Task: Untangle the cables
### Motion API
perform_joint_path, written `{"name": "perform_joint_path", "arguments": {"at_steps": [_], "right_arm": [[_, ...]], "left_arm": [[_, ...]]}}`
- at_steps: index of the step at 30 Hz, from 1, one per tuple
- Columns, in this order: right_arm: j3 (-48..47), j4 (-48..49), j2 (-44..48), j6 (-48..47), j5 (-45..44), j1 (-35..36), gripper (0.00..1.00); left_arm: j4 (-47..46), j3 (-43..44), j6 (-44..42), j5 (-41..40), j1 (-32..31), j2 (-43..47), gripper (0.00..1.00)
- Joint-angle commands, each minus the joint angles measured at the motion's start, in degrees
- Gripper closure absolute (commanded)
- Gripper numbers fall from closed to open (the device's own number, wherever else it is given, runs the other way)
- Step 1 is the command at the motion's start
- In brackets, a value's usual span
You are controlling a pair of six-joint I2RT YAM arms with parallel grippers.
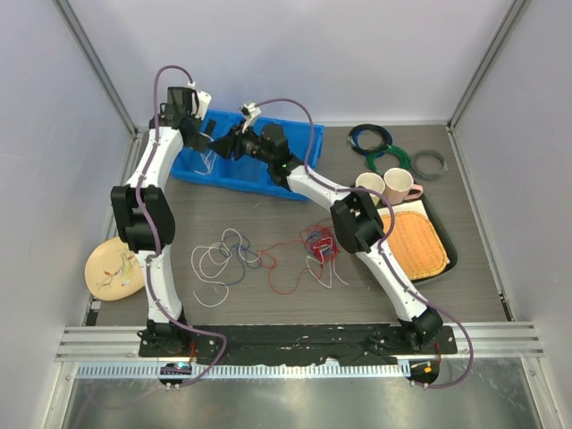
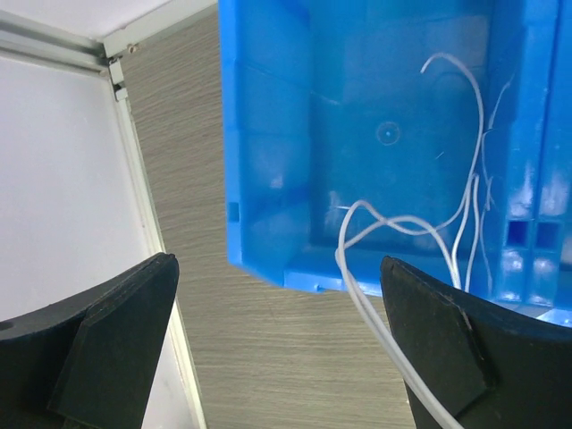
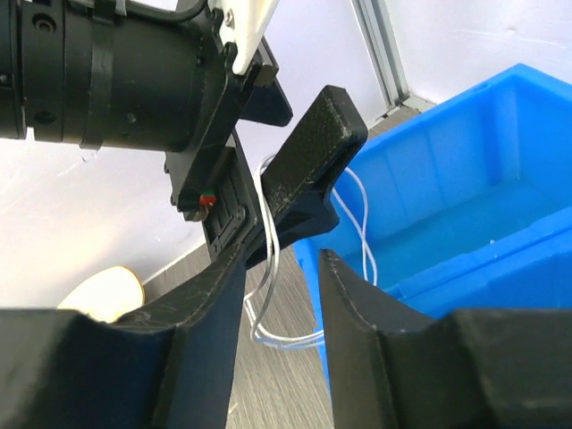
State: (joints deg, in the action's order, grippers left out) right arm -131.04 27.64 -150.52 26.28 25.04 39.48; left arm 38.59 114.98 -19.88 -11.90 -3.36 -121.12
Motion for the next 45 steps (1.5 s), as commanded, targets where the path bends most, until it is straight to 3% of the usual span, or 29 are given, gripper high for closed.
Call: {"name": "perform_joint_path", "arguments": {"at_steps": [1, 5, 7, 17, 23, 29, 36, 38, 40, 45], "right_arm": [[-3.3, 0.9, -0.2, -0.6, 0.1, 0.4, 0.65], [-2.3, 1.5, 0.7, -0.7, 2.8, 0.9, 0.93], [0.6, 2.9, 2.1, -0.3, 3.0, 1.0, 0.99], [5.2, 2.2, 10.1, -2.4, -7.4, -1.7, 0.99], [7.3, 6.6, 10.3, 3.6, -5.1, -4.5, 0.99], [4.1, 2.0, 9.3, 1.4, -4.0, -4.5, 0.99], [4.2, 1.4, 8.8, -0.3, -0.3, -3.9, 0.99], [4.3, 0.8, 8.8, -1.1, 0.2, -3.3, 0.99], [4.5, 0.1, 8.8, -2.2, -0.3, -2.7, 0.99], [4.7, 0.1, 8.8, -3.6, -1.2, -2.2, 0.99]], "left_arm": [[-1.9, 0.2, -1.3, 2.2, 0.3, 3.7, 0.0], [-2.0, -0.5, -1.7, 3.4, 0.2, 4.0, 0.0], [-2.6, -1.6, -2.3, 3.5, 0.3, 4.7, 0.0], [-6.1, -10.6, -8.8, 5.6, 0.3, 9.7, 0.0], [-5.7, -14.0, -12.0, 8.4, 0.3, 11.3, 0.01], [-3.3, -15.0, -13.3, 17.0, 0.2, 12.6, 0.04], [-8.7, -14.7, -5.6, 22.7, 0.5, 14.7, 0.03], [-10.6, -13.5, 1.7, 22.4, 1.0, 14.3, 0.0], [-9.1, -9.3, 7.4, 23.5, 2.1, 13.1, 0.0], [3.0, 2.2, 12.7, 31.7, 2.9, 9.9, 0.0]]}}
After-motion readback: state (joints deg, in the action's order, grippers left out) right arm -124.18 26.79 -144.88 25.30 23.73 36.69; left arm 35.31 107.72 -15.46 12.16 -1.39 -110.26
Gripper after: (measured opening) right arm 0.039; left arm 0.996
